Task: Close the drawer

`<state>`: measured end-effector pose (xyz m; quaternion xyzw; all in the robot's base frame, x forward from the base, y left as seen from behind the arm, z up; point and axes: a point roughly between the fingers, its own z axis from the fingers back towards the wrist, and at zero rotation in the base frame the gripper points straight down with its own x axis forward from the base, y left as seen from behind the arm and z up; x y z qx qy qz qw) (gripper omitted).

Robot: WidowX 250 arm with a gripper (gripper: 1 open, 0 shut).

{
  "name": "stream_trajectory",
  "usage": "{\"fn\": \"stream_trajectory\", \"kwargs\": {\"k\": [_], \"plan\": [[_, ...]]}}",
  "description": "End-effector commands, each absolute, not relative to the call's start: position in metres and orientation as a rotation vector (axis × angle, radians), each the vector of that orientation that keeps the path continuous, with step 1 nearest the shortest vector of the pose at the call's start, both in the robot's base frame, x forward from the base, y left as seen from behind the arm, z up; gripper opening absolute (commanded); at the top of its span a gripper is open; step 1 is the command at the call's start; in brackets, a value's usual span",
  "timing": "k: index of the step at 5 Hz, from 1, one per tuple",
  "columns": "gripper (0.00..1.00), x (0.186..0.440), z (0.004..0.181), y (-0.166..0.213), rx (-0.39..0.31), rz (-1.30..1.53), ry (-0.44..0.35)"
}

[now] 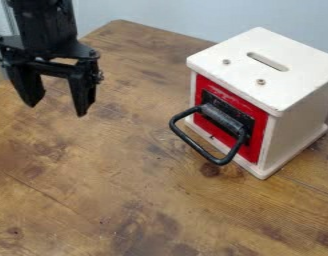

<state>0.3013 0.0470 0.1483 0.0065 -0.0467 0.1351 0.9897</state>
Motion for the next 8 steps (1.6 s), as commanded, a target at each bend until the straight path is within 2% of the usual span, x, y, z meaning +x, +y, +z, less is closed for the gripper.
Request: {"fn": "stream_trajectory", "kwargs": {"k": [1, 3, 4, 5, 7, 8], "plan": [[1.00, 0.297, 0.168, 0.047, 0.022, 0.301, -0.168], [1.00, 0.308, 0.159, 0.037, 0.028, 0.371, -0.147], [1.00, 0.308, 0.163, 0.042, 0.011, 0.287, -0.159], [1.00, 0.306, 0.166, 0.044, 0.011, 0.288, -0.171], [1.00, 0.302, 0.184, 0.049, 0.016, 0.298, -0.183], [1.00, 0.296, 0.186, 0.047, 0.022, 0.314, -0.177]]}}
